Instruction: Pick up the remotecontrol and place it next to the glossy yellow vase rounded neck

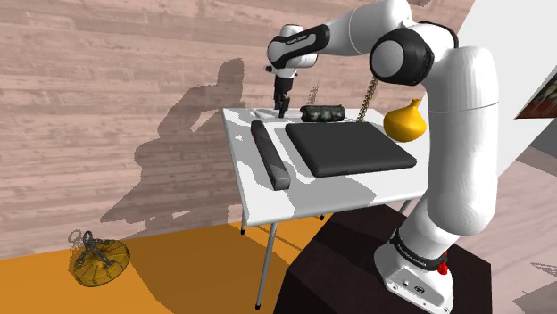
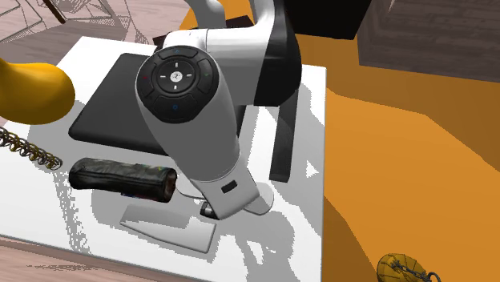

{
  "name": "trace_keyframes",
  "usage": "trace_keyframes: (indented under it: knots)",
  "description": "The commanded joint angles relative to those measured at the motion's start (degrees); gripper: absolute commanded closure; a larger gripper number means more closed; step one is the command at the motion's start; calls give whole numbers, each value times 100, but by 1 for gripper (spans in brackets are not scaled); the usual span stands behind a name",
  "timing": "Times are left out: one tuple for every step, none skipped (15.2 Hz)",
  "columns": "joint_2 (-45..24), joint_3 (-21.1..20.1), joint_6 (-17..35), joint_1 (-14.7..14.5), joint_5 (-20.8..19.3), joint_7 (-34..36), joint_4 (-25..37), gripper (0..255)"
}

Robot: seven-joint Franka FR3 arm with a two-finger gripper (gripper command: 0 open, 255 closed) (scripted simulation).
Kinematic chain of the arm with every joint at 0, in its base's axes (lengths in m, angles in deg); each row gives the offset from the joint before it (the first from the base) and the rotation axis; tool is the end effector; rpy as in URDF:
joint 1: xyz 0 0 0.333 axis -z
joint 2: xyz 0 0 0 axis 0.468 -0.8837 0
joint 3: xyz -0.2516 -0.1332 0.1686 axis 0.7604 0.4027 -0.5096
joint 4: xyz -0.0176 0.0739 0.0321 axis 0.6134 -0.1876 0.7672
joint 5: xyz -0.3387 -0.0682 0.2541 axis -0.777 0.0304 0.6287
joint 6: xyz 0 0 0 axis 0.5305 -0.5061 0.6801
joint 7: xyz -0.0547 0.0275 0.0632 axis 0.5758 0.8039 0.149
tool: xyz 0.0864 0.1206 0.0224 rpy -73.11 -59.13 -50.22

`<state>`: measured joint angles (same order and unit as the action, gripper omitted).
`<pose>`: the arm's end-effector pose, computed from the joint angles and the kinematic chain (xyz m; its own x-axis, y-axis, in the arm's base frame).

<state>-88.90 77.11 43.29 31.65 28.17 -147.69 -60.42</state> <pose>0.7086 -0.1884 0.3262 0.5762 0.8173 0.0107 0.8173 -0.5759 -0.0200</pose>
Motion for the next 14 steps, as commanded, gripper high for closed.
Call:
trace_keyframes:
  knots:
    - [48,6,-138,-10,-18,26,93,255]
    - [70,10,-203,-10,-25,31,138,255]
    - [91,13,-269,-9,-32,37,184,255]
    - [110,17,-336,-9,-39,43,231,255]
    - [129,20,-403,-8,-45,48,281,255]
    - [146,23,-471,-7,-51,53,332,255]
    - [162,26,-540,-5,-57,58,385,255]
    - [177,29,-609,-4,-62,63,440,255]
    - [190,32,-678,-2,-67,68,497,255]
    - [203,34,-749,0,-72,73,556,255]
    - [213,37,-820,3,-76,78,617,255]
    - [223,39,-892,6,-80,82,680,255]
    - [231,41,-964,9,-84,87,745,255]
    - [238,43,-1037,13,-87,91,812,255]
